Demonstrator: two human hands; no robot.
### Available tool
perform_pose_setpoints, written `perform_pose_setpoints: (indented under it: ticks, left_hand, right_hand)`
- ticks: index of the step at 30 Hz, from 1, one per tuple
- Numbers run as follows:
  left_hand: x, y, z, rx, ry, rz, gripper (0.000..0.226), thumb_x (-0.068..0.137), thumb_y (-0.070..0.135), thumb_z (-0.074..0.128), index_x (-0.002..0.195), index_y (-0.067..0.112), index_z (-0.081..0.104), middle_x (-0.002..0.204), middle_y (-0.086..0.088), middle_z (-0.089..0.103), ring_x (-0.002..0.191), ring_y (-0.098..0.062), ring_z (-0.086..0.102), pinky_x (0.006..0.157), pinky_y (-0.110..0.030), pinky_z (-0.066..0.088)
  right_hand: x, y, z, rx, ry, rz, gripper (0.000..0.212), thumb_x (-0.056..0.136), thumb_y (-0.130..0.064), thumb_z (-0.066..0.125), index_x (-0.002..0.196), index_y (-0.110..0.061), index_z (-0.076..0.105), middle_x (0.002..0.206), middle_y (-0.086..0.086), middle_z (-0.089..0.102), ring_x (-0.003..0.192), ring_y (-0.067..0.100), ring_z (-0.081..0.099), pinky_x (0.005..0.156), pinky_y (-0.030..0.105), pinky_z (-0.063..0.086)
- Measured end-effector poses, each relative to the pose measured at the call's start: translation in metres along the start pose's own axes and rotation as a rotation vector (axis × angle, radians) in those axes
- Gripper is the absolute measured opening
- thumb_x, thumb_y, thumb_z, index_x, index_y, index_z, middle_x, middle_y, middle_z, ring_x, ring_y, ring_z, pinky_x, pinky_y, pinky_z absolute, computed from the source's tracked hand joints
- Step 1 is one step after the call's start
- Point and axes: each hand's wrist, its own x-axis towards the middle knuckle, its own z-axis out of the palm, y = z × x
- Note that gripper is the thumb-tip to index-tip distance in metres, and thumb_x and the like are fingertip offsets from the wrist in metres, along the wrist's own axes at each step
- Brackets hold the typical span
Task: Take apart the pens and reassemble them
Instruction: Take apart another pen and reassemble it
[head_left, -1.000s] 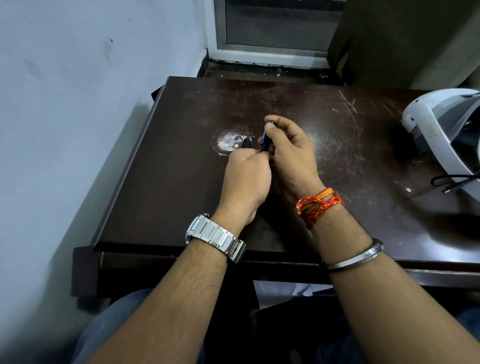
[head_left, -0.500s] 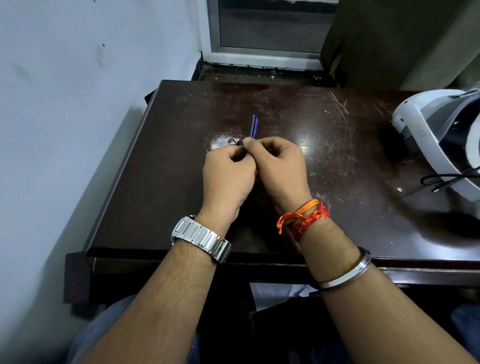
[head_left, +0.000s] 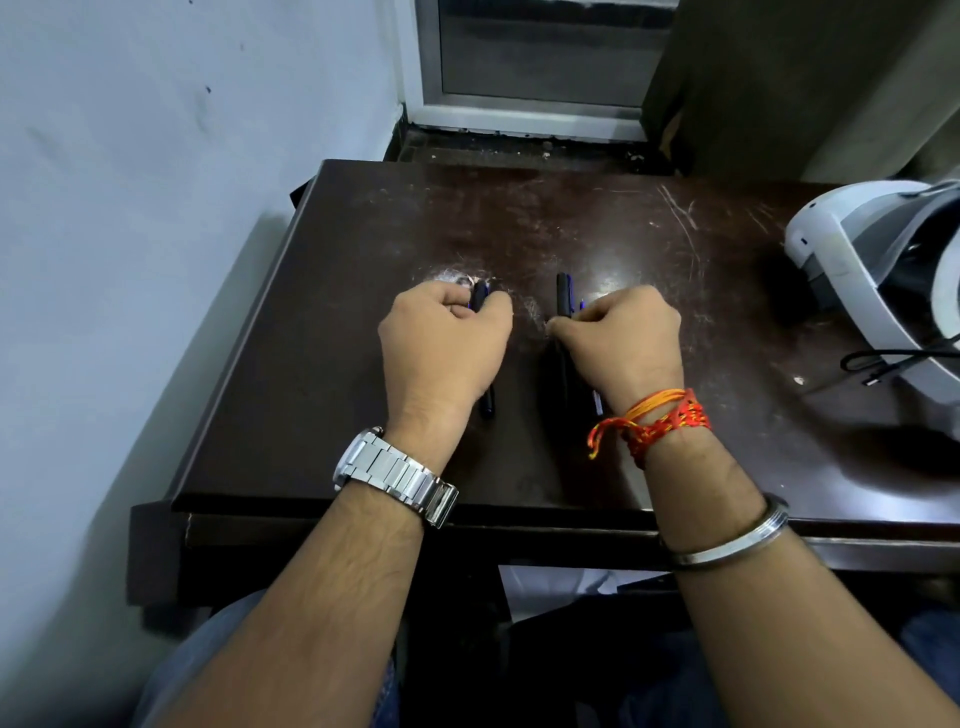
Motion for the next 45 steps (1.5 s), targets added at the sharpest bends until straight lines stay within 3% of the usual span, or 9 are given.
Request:
perform_pose_setpoints:
  ticks: [6, 11, 13, 20, 25, 30, 36, 39, 45]
  left_hand:
    - [0.002, -0.003, -0.004, 0.111, -0.017, -0.018, 0.013, 0.076, 0.022, 0.069, 0.065, 0.026, 0.063, 0.053, 0.01, 0.064, 0.057, -0.009, 0.067, 0.057, -0.023, 0.055]
    - [0.004, -0.006, -0.006, 0.196, -0.058, -0.036, 0.005, 0.076, 0.019, 0.069, 0.075, 0.023, 0.07, 0.068, 0.005, 0.07, 0.06, -0.005, 0.066, 0.046, -0.008, 0.042]
    - [0.004, -0.006, -0.006, 0.206, -0.072, -0.041, 0.007, 0.076, 0.017, 0.07, 0.073, 0.024, 0.07, 0.07, 0.005, 0.071, 0.059, -0.005, 0.065, 0.045, -0.011, 0.042]
    - [0.005, -0.007, -0.005, 0.205, -0.086, -0.042, 0.008, 0.078, 0.016, 0.071, 0.084, 0.021, 0.074, 0.076, 0.002, 0.072, 0.062, -0.008, 0.066, 0.048, -0.014, 0.048]
    - [0.005, -0.006, -0.008, 0.204, -0.083, -0.028, 0.018, 0.077, 0.015, 0.07, 0.066, 0.027, 0.065, 0.071, 0.005, 0.069, 0.059, -0.003, 0.062, 0.038, -0.003, 0.037]
    - [0.008, -0.006, -0.01, 0.25, -0.073, -0.041, 0.012, 0.077, 0.018, 0.069, 0.067, 0.023, 0.069, 0.069, 0.008, 0.067, 0.059, -0.006, 0.063, 0.046, -0.014, 0.042]
    - [0.008, -0.007, -0.006, 0.344, -0.136, -0.044, 0.013, 0.078, 0.022, 0.069, 0.066, 0.016, 0.071, 0.066, 0.001, 0.069, 0.062, -0.012, 0.066, 0.043, -0.015, 0.042]
    - [0.005, -0.007, -0.003, 0.416, -0.181, -0.025, 0.016, 0.076, 0.027, 0.072, 0.076, 0.011, 0.072, 0.074, -0.007, 0.07, 0.072, -0.026, 0.068, 0.059, -0.03, 0.054]
    - [0.005, -0.007, 0.0, 0.459, -0.189, -0.002, 0.023, 0.077, 0.031, 0.073, 0.08, 0.008, 0.07, 0.076, -0.011, 0.068, 0.072, -0.035, 0.066, 0.057, -0.031, 0.044]
  right_hand:
    - [0.005, 0.007, 0.005, -0.159, -0.06, 0.053, 0.027, 0.078, -0.029, 0.073, 0.095, -0.008, 0.074, 0.1, 0.016, 0.07, 0.091, 0.033, 0.068, 0.08, 0.033, 0.057]
    - [0.008, 0.007, 0.007, -0.157, -0.037, 0.057, 0.029, 0.079, -0.028, 0.074, 0.098, -0.007, 0.072, 0.104, 0.016, 0.069, 0.094, 0.034, 0.068, 0.08, 0.03, 0.054]
    - [0.008, 0.007, 0.007, -0.157, -0.021, 0.056, 0.028, 0.079, -0.028, 0.074, 0.098, -0.007, 0.073, 0.105, 0.016, 0.069, 0.095, 0.034, 0.067, 0.08, 0.031, 0.055]
    - [0.009, 0.008, 0.007, -0.15, 0.029, 0.048, 0.026, 0.078, -0.023, 0.073, 0.094, -0.004, 0.073, 0.098, 0.018, 0.07, 0.092, 0.036, 0.067, 0.074, 0.03, 0.055]
    - [0.01, 0.009, 0.007, -0.16, 0.038, 0.021, 0.024, 0.078, -0.023, 0.071, 0.088, -0.002, 0.071, 0.094, 0.018, 0.069, 0.085, 0.036, 0.068, 0.074, 0.036, 0.058]
    - [0.005, 0.003, 0.01, -0.105, 0.093, -0.036, 0.019, 0.077, -0.025, 0.07, 0.077, -0.007, 0.069, 0.084, 0.014, 0.067, 0.077, 0.03, 0.065, 0.066, 0.025, 0.045]
    - [-0.01, -0.012, 0.021, 0.02, 0.023, -0.157, 0.022, 0.077, -0.028, 0.075, 0.058, -0.023, 0.064, 0.054, -0.015, 0.051, 0.065, 0.008, 0.055, 0.067, 0.014, 0.041]
    - [-0.013, -0.013, 0.025, 0.057, 0.025, -0.15, 0.017, 0.076, -0.028, 0.075, 0.064, -0.017, 0.073, 0.052, -0.017, 0.051, 0.066, 0.008, 0.059, 0.065, 0.013, 0.04]
    - [-0.014, -0.013, 0.029, 0.127, -0.033, -0.1, 0.022, 0.08, -0.031, 0.073, 0.06, -0.021, 0.07, 0.05, -0.014, 0.056, 0.056, -0.001, 0.056, 0.047, 0.002, 0.037]
